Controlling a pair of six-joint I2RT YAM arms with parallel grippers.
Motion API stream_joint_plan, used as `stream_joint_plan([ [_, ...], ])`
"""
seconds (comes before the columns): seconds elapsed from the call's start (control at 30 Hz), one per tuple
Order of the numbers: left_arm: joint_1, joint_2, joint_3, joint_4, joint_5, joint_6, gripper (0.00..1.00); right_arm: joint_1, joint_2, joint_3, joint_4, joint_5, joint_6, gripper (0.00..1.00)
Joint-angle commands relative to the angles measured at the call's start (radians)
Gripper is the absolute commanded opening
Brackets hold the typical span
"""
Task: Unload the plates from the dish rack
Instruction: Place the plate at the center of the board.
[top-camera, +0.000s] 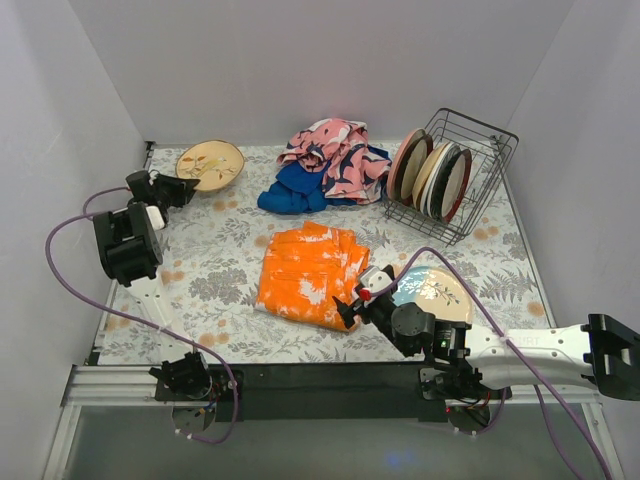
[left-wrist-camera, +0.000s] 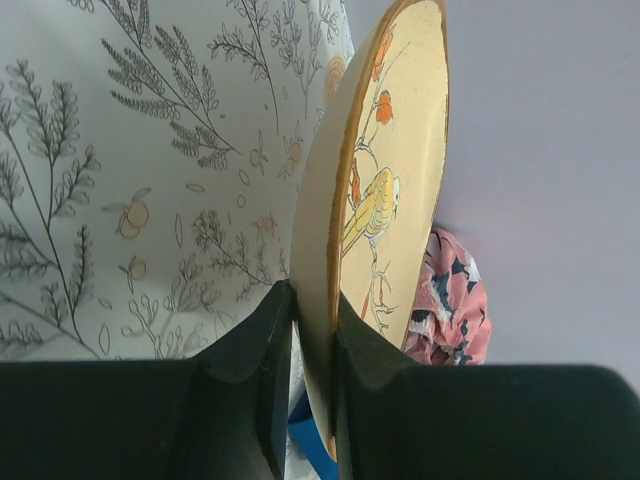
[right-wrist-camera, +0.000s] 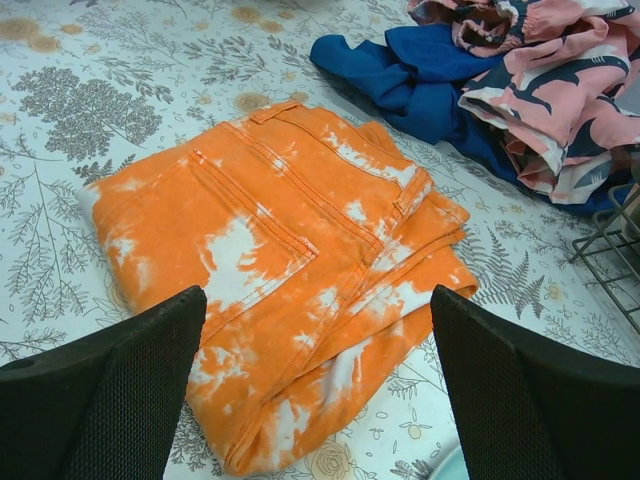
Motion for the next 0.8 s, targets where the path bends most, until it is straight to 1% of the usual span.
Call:
stream_joint_plan([
  [0.0,-0.002,0.017,0.088,0.125,0.112,-0.003,0.0,-0.001,0.0,0.01,0.071,0.025,0.022,0.97],
  [0.07,-0.003,0.043,0.11,0.122,0.122,0.014,0.0,-0.003,0.007,0.015,0.072,0.021,0.023,0.97],
  [0.1,-0.003,0.052,0.108,0.142,0.132,0.02,0.03,-0.001,0.015,0.021,0.072,0.019,0.019,0.97],
  [0.13,-0.005,0.058,0.111,0.153,0.148,0.029,0.04,-0.001,0.018,0.023,0.072,0.016,0.016,0.97],
  [0.2,-0.003,0.086,0.149,0.115,0.142,0.071,0.04,-0.001,0.016,0.018,0.072,0.028,0.013,0.97],
  [0.3,-0.006,0.121,0.203,0.064,0.14,0.086,0.06,-0.001,0.029,0.017,0.072,0.031,0.013,0.98],
  [0.43,-0.013,0.146,0.234,0.037,0.131,0.105,0.18,-0.001,0.078,0.044,0.072,0.054,0.001,0.97],
  [0.47,-0.014,0.149,0.24,0.009,0.12,0.117,0.22,-0.001,0.085,0.047,0.072,0.056,0.001,0.97],
  [0.57,-0.013,0.161,0.28,-0.081,0.097,0.167,0.29,-0.001,0.095,0.053,0.063,0.03,0.01,0.97],
  [0.63,-0.013,0.166,0.315,-0.132,0.077,0.203,0.3,-0.001,0.081,0.052,0.06,0.027,0.015,0.97],
  [0.77,-0.013,0.132,0.314,-0.198,0.047,0.226,0.36,-0.001,0.052,0.041,0.06,0.048,0.012,0.97],
])
